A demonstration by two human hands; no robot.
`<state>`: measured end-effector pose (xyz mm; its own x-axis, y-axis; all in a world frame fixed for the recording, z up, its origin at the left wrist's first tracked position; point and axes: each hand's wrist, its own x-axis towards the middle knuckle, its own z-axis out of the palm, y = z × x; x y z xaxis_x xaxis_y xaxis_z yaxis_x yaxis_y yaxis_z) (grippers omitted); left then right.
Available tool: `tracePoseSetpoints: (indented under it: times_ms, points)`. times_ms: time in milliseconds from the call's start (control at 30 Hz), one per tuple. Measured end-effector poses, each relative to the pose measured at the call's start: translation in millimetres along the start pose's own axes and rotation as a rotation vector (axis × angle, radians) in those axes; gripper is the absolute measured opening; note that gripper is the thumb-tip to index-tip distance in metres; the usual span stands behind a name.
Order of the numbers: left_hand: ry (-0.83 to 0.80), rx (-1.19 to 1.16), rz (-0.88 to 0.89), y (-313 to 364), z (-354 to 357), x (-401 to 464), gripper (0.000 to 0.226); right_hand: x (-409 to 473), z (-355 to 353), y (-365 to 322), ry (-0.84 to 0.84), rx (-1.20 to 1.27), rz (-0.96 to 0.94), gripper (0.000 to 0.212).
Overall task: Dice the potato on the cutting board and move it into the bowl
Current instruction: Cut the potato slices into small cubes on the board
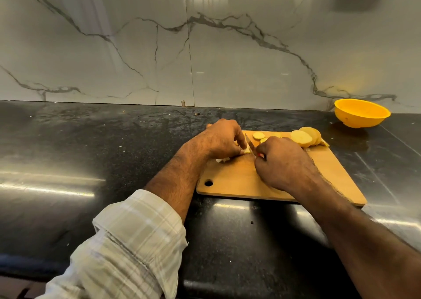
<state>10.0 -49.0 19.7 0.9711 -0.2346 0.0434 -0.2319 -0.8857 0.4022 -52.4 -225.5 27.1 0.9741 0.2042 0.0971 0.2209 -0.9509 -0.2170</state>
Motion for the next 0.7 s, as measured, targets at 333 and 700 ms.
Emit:
tracePoseSetpoints:
  times_ms: [333,700]
  points:
    - [-0.016,-0.035,-0.035,2.8,-0.7,2.6,0.01,-1.9,-3.8,-19.5,-0.108,-0.131,-0.042,0.038]
    - [-0.009,-0.083,-0.057,-3.8,-2.3,5.2,0.008,1.7,-1.7,-4.9,-0.049,0.012,-0.026,0.04]
